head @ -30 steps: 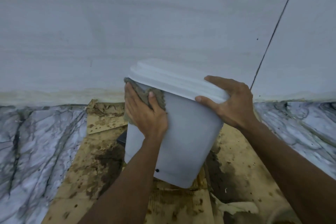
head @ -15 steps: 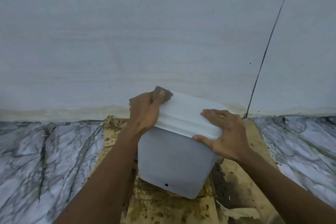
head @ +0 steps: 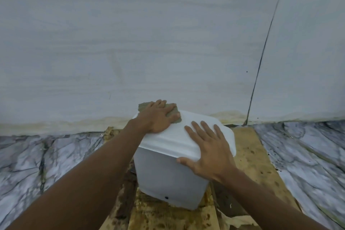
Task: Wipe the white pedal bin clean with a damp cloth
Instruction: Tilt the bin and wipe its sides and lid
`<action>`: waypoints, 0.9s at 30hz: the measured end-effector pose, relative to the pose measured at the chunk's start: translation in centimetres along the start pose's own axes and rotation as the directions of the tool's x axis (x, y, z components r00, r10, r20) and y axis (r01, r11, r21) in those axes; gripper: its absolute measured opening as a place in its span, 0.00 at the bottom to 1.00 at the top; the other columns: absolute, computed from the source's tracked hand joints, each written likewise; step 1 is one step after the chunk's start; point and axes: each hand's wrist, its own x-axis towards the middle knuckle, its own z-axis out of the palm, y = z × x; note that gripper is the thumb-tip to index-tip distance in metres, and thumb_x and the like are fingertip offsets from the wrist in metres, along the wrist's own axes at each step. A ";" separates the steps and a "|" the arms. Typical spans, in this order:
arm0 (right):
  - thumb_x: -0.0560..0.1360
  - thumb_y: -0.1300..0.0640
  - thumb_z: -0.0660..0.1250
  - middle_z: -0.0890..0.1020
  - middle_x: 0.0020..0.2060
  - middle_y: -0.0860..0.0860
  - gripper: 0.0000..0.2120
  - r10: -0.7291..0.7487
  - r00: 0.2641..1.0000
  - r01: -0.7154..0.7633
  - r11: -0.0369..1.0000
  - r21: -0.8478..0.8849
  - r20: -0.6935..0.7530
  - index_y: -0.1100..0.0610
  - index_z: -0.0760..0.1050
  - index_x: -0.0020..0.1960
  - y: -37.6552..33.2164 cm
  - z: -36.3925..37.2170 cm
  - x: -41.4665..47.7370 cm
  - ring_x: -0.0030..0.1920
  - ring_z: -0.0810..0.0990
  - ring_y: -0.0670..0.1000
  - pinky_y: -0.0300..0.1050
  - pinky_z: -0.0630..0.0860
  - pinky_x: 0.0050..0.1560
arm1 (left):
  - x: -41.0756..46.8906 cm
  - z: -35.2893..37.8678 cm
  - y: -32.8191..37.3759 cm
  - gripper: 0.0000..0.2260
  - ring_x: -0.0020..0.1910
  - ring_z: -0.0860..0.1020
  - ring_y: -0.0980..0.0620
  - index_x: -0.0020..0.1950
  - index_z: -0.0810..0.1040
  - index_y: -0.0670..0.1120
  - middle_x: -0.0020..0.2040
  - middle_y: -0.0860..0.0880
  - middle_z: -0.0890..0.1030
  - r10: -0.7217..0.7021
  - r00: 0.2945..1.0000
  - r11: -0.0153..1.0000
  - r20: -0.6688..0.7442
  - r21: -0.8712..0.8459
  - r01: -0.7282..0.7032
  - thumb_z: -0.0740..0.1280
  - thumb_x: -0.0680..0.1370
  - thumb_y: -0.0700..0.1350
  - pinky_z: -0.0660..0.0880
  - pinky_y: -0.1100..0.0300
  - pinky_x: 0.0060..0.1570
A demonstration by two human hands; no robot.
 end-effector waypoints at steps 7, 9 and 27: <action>0.73 0.22 0.53 0.66 0.78 0.49 0.44 -0.133 0.990 0.133 0.991 -0.004 0.045 0.48 0.62 0.79 2.9 -0.2 -0.2 0.78 0.63 0.55 0.64 0.62 0.76 | -0.8 -1.0 0.9 0.29 0.75 0.63 0.44 0.78 0.64 0.55 0.76 0.46 0.67 -0.107 0.994 0.994 -0.030 0.023 0.108 0.47 0.82 0.67 0.56 0.47 0.74; 0.73 0.22 0.53 0.60 0.80 0.48 0.44 -0.199 0.975 0.198 0.980 0.024 0.103 0.45 0.56 0.81 4.7 -0.7 -0.1 0.80 0.56 0.51 0.61 0.56 0.78 | -2.2 -1.0 1.0 0.29 0.73 0.65 0.43 0.78 0.64 0.54 0.75 0.46 0.68 -0.135 0.990 0.991 -0.026 -0.006 0.135 0.48 0.82 0.67 0.60 0.47 0.71; 0.69 0.20 0.53 0.37 0.81 0.48 0.51 -0.112 0.946 0.123 0.992 -0.016 0.305 0.42 0.36 0.81 0.1 -4.1 -3.3 0.80 0.32 0.48 0.66 0.31 0.76 | -10.0 1.7 2.4 0.30 0.76 0.62 0.46 0.79 0.58 0.55 0.77 0.48 0.66 -0.120 0.967 0.993 -0.225 -0.008 0.121 0.47 0.81 0.68 0.54 0.49 0.76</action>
